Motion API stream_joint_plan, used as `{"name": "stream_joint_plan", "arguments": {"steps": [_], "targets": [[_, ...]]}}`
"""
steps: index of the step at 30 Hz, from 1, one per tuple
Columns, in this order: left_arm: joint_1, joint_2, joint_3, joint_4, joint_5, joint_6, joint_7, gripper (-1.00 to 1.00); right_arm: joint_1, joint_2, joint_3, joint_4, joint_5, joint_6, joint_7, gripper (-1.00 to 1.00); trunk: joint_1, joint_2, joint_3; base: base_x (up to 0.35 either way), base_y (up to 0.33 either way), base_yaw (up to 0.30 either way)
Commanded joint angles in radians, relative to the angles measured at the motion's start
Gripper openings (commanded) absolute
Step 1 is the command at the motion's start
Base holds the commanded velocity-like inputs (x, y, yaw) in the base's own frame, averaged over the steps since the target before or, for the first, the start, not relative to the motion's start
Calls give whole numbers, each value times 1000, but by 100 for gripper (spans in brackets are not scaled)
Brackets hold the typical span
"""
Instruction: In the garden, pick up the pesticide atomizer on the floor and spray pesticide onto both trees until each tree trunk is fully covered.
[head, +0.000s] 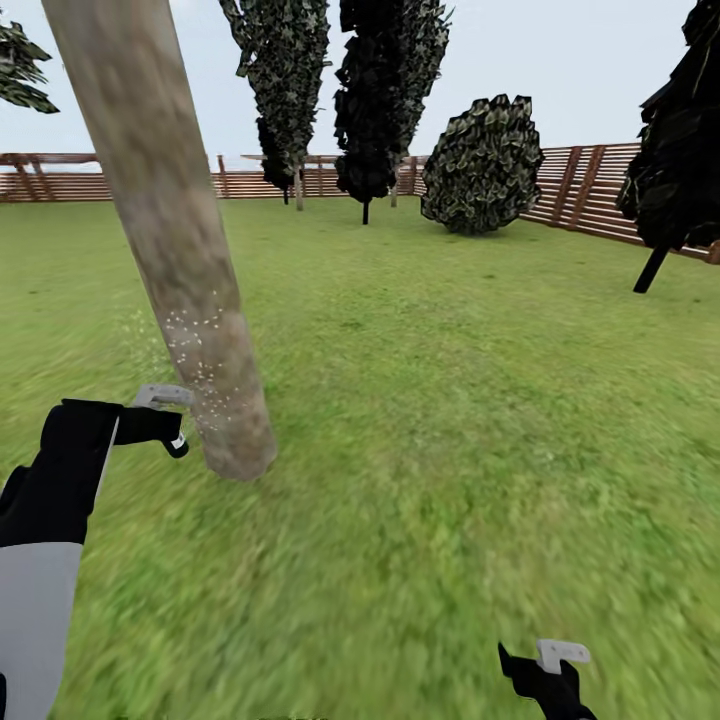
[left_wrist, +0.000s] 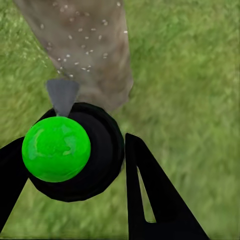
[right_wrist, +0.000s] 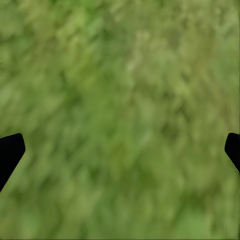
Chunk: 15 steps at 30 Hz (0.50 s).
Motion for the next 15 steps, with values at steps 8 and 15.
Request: {"name": "stream_joint_plan", "arguments": {"steps": [8, 15], "targets": [[32, -17, -1, 56, -35, -7, 17, -100, 0, 2, 0, 0, 0, 0, 0, 100, 0, 0, 0, 0, -275, 200], [144, -162, 121, 368, 23, -311, 241, -100, 0, 2, 0, 0, 1, -1, 0, 100, 0, 0, 0, 8, -274, 1]]}}
